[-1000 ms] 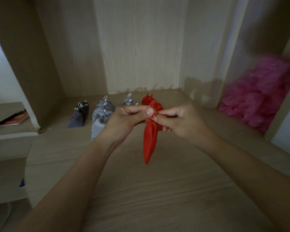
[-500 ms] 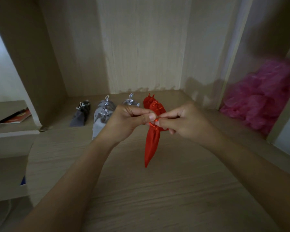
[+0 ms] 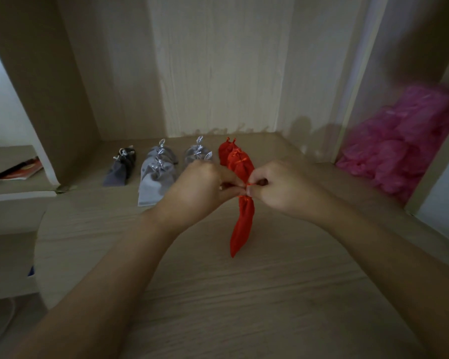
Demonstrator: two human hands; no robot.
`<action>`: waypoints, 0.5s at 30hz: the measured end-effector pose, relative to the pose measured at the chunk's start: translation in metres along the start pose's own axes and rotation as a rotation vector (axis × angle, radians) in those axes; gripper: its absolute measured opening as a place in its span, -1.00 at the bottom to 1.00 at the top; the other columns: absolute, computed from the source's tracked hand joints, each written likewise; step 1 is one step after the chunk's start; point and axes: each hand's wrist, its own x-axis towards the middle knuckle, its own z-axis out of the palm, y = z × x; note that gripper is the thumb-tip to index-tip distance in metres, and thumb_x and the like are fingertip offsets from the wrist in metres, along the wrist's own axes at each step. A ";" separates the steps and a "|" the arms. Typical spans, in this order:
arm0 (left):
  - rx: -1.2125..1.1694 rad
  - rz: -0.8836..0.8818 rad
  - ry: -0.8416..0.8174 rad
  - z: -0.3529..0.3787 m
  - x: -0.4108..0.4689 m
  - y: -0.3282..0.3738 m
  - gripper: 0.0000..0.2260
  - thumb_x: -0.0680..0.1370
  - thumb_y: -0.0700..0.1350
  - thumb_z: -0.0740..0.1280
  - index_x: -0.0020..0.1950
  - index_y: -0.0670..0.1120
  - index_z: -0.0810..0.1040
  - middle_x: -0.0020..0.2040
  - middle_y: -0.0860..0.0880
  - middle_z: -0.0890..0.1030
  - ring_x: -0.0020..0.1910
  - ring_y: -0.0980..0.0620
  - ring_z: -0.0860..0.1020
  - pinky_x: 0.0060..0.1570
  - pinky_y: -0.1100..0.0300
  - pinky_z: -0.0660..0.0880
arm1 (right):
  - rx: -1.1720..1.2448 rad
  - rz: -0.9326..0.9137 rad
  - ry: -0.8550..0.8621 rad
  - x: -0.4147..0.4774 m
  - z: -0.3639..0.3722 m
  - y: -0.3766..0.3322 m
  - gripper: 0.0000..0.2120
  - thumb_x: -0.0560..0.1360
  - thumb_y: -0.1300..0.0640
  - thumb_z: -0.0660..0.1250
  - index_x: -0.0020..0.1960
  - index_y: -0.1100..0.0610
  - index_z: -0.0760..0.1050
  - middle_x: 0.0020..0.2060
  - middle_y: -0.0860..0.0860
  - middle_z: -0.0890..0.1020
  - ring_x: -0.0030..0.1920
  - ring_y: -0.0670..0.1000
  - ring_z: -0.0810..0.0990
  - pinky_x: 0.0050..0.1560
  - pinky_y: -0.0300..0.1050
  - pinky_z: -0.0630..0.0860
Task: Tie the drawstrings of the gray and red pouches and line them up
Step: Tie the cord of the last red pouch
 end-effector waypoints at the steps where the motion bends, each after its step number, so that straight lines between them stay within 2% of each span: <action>1: 0.072 0.033 0.000 0.002 0.000 0.001 -0.83 0.39 -0.03 0.40 -0.16 -0.10 0.71 -0.27 0.00 0.70 -0.33 0.07 0.63 -0.25 0.14 0.52 | 0.021 0.011 0.013 0.001 0.002 0.002 -0.84 0.46 0.15 0.36 -0.20 0.23 0.63 -0.36 0.14 0.59 -0.30 0.06 0.51 -0.41 -0.29 0.28; 3: 0.164 0.060 0.039 0.005 0.001 0.004 -0.80 0.41 0.00 0.34 -0.19 -0.09 0.70 -0.31 -0.02 0.68 -0.36 -0.02 0.63 -0.34 0.12 0.56 | 0.072 0.034 0.033 0.003 0.003 0.004 -0.85 0.45 0.17 0.36 -0.20 0.25 0.63 -0.34 0.17 0.60 -0.32 0.06 0.49 -0.42 -0.27 0.26; 5: 0.189 0.064 0.098 0.005 0.001 0.005 -0.74 0.42 0.01 0.26 -0.22 -0.09 0.68 -0.34 -0.03 0.66 -0.39 -0.03 0.62 -0.40 0.13 0.55 | 0.140 0.050 0.044 0.006 0.005 0.007 -0.86 0.45 0.21 0.34 -0.22 0.25 0.61 -0.35 0.17 0.60 -0.33 0.03 0.50 -0.35 -0.21 0.34; 8: 0.188 0.051 0.194 0.004 0.001 0.005 -0.77 0.45 -0.03 0.28 -0.17 -0.11 0.69 -0.31 -0.01 0.67 -0.35 0.03 0.62 -0.38 0.16 0.52 | 0.362 0.082 0.079 0.009 0.003 0.012 -0.73 0.47 0.30 0.28 -0.35 0.05 0.57 -0.42 0.00 0.60 -0.37 -0.04 0.58 -0.24 -0.11 0.51; 10: 0.182 0.041 0.262 0.003 0.001 0.005 -0.82 0.46 -0.05 0.33 -0.14 -0.11 0.69 -0.30 0.01 0.66 -0.33 0.07 0.60 -0.35 0.15 0.49 | 0.437 0.032 0.133 0.009 0.001 0.015 -0.63 0.46 0.35 0.29 -0.37 -0.06 0.53 -0.39 -0.08 0.61 -0.29 -0.01 0.63 -0.16 -0.09 0.56; 12: 0.141 0.031 0.307 0.004 0.001 0.006 -0.85 0.47 -0.08 0.35 -0.11 -0.11 0.68 -0.28 0.01 0.66 -0.31 0.09 0.60 -0.31 0.13 0.50 | 0.518 -0.013 0.163 0.008 0.002 0.014 -0.60 0.44 0.43 0.29 -0.35 -0.05 0.51 -0.35 -0.09 0.62 -0.25 -0.03 0.64 -0.13 -0.10 0.57; 15: 0.083 0.004 0.341 0.003 0.000 0.007 -0.87 0.50 -0.10 0.37 -0.08 -0.11 0.68 -0.25 0.03 0.66 -0.28 0.11 0.61 -0.28 0.11 0.53 | 0.753 -0.009 0.128 0.007 0.003 0.009 -0.68 0.46 0.49 0.27 -0.25 0.08 0.48 -0.34 -0.02 0.61 -0.33 -0.13 0.63 -0.29 -0.26 0.53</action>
